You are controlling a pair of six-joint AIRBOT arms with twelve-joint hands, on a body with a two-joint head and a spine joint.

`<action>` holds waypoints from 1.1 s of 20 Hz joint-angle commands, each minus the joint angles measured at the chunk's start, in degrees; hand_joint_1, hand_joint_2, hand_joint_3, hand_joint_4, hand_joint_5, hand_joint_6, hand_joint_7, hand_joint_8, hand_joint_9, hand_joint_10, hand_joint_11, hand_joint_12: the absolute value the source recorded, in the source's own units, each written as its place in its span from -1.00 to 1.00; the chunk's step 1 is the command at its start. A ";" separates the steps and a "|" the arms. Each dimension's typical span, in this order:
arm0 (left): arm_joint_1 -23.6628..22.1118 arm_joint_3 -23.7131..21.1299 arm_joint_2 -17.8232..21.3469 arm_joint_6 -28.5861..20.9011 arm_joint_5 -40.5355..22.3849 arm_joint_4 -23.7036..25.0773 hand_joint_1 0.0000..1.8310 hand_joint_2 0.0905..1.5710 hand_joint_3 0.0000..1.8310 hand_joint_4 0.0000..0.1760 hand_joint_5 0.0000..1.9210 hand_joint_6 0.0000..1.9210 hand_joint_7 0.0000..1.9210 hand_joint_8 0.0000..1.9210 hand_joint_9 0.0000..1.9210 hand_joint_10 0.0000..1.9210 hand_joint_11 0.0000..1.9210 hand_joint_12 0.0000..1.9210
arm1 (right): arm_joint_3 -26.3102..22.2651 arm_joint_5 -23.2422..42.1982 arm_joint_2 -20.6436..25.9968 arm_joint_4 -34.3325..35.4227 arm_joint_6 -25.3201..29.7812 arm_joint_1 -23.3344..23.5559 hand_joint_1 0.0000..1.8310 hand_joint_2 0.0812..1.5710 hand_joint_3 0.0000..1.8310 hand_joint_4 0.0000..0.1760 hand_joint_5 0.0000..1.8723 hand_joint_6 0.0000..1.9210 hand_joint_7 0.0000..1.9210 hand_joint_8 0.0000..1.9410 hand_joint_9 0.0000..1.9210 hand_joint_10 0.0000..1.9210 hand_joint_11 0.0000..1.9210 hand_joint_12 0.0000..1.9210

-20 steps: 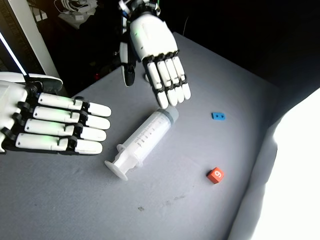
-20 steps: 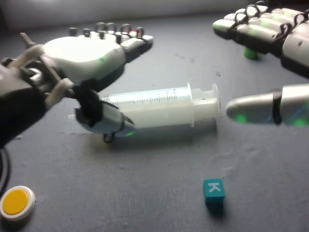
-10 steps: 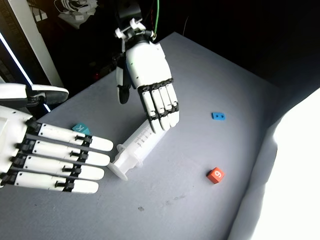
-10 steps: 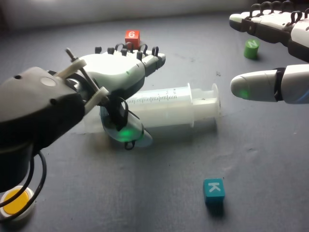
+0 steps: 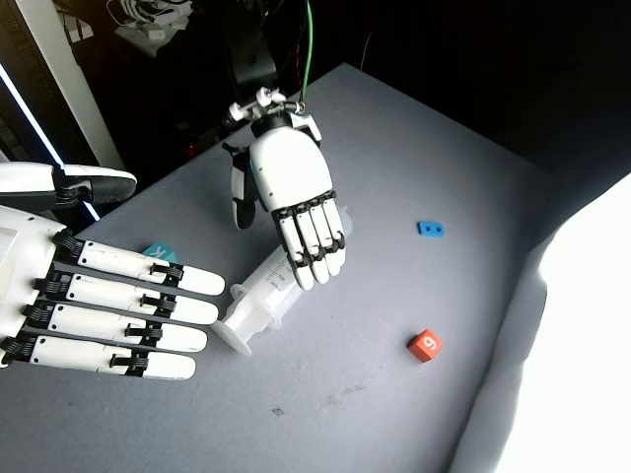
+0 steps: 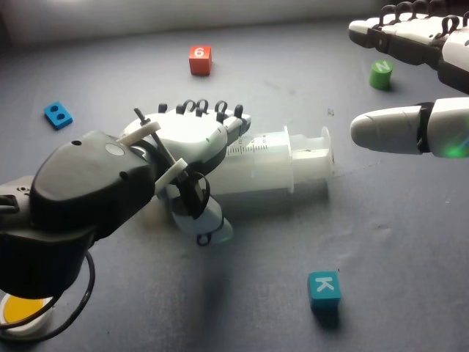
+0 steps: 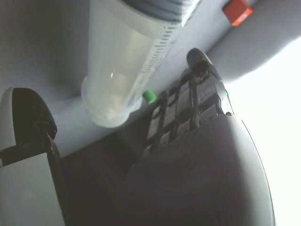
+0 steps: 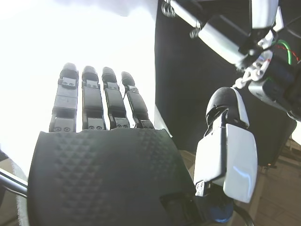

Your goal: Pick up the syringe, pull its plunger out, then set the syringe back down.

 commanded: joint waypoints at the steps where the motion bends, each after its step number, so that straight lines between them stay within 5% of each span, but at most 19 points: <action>1: -0.04 0.58 -0.31 0.03 -2.63 2.86 0.16 0.13 -0.99 -1.00 -1.00 -1.00 -0.99 -1.00 -0.96 -1.00 -1.00 -0.59 | -0.01 6.61 0.39 -0.94 0.20 0.35 -0.87 0.22 -1.00 -1.00 -0.96 -1.00 -0.97 -1.00 -0.99 -1.00 -0.98 -0.99; 9: 1.55 5.82 -4.96 -0.09 -2.62 3.07 0.17 0.17 -0.99 -1.00 -0.96 -0.99 -0.92 -0.99 -0.89 -0.99 -1.00 -0.45 | -0.01 6.66 0.38 -1.02 0.20 0.29 -0.84 0.22 -1.00 -1.00 -0.92 -0.99 -0.94 -0.99 -0.96 -0.99 -0.98 -0.98; 12: 2.13 6.71 -6.25 -0.52 -2.62 3.07 0.11 0.21 -0.99 -1.00 -0.90 -0.99 -0.85 -0.99 -0.81 -0.98 -1.00 -0.24 | -0.01 6.69 0.37 -1.02 0.20 0.29 -0.83 0.21 -1.00 -1.00 -0.91 -0.99 -0.92 -0.99 -0.95 -0.99 -0.96 -0.97; 14: 2.75 6.89 -6.83 -1.05 -2.75 3.07 0.13 0.36 -0.99 -1.00 -0.67 -0.97 -0.57 -0.97 -0.57 -0.96 -1.00 0.09 | -0.01 6.72 0.36 -1.02 0.20 0.29 -0.86 0.23 -1.00 -1.00 -0.93 -1.00 -0.94 -1.00 -0.96 -1.00 -0.98 -0.98; 17: 3.29 6.86 -7.11 -1.08 -2.96 3.11 0.20 0.51 -1.00 -1.00 -0.28 -0.94 -0.12 -0.94 -0.13 -0.88 -0.66 0.15 | -0.01 6.96 0.36 -1.02 0.21 0.29 -0.82 0.21 -1.00 -1.00 -0.90 -0.99 -0.91 -0.99 -0.94 -0.99 -0.96 -0.97; 18: 3.45 6.81 -7.16 -1.24 -3.21 3.11 0.28 0.54 -1.00 -1.00 -0.33 0.17 -0.06 -0.02 -0.01 -0.83 -0.56 0.24 | -0.01 7.01 0.36 -1.02 0.21 0.30 -0.82 0.21 -1.00 -1.00 -0.90 -0.99 -0.91 -0.99 -0.94 -0.99 -0.96 -0.97; 19: 3.64 6.73 -7.18 -1.54 -3.70 3.11 0.43 0.52 -1.00 -1.00 -0.29 0.25 -0.13 0.24 -0.16 0.26 -0.47 0.38 | -0.01 7.16 0.36 -1.02 0.22 0.31 -0.86 0.22 -1.00 -1.00 -0.92 -1.00 -0.93 -1.00 -0.96 -1.00 -0.98 -0.97; 22: 3.69 6.69 -7.17 -1.57 -4.08 2.79 0.30 0.49 -1.00 -1.00 -0.13 0.15 -0.11 0.39 -0.17 0.10 -0.36 0.51 | -0.01 7.80 0.39 -1.02 0.47 0.33 -0.83 0.22 -1.00 -1.00 -0.91 -1.00 -0.92 -1.00 -0.95 -1.00 -0.97 -0.97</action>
